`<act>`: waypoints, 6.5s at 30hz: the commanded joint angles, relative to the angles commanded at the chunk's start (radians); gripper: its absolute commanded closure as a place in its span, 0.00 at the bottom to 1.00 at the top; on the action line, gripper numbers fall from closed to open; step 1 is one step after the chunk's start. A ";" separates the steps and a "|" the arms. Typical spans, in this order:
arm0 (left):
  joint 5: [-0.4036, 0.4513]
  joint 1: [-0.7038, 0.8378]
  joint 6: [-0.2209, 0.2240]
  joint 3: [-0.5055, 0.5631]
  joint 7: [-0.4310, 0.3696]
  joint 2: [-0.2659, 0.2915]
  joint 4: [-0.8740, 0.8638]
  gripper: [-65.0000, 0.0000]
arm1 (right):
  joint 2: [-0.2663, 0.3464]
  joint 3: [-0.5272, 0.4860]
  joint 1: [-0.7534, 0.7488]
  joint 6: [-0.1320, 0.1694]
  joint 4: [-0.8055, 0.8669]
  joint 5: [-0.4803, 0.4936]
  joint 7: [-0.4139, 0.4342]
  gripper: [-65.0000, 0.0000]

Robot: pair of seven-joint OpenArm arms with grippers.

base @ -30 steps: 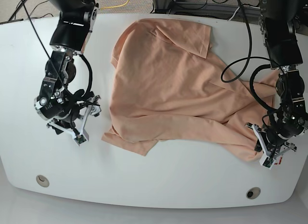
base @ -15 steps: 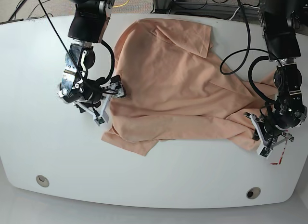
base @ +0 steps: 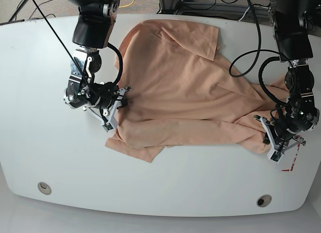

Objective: Layout the t-shirt on the table in an organized manner, then fold the t-shirt properly
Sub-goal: 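Stretch the shirt apart with both grippers and lay it flat, then open both grippers and lift them off the flattened shirt, then grasp the shirt's hem corners with the right and left grippers, then lift the shirt by its corners with both grippers and pull it toward the robot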

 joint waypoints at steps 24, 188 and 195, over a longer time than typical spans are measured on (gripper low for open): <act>0.000 -0.129 0.000 -0.072 0.000 0.000 0.135 1.00 | 0.173 -0.003 0.178 0.000 0.361 0.003 -0.275 1.00; -0.153 0.394 -0.098 -0.176 0.215 0.020 0.256 1.00 | 0.187 0.173 -0.077 0.000 0.199 0.098 -0.094 1.00; -0.153 0.187 -0.106 -0.176 0.299 0.005 0.356 1.00 | 0.187 0.173 0.046 0.000 0.385 0.091 -0.216 1.00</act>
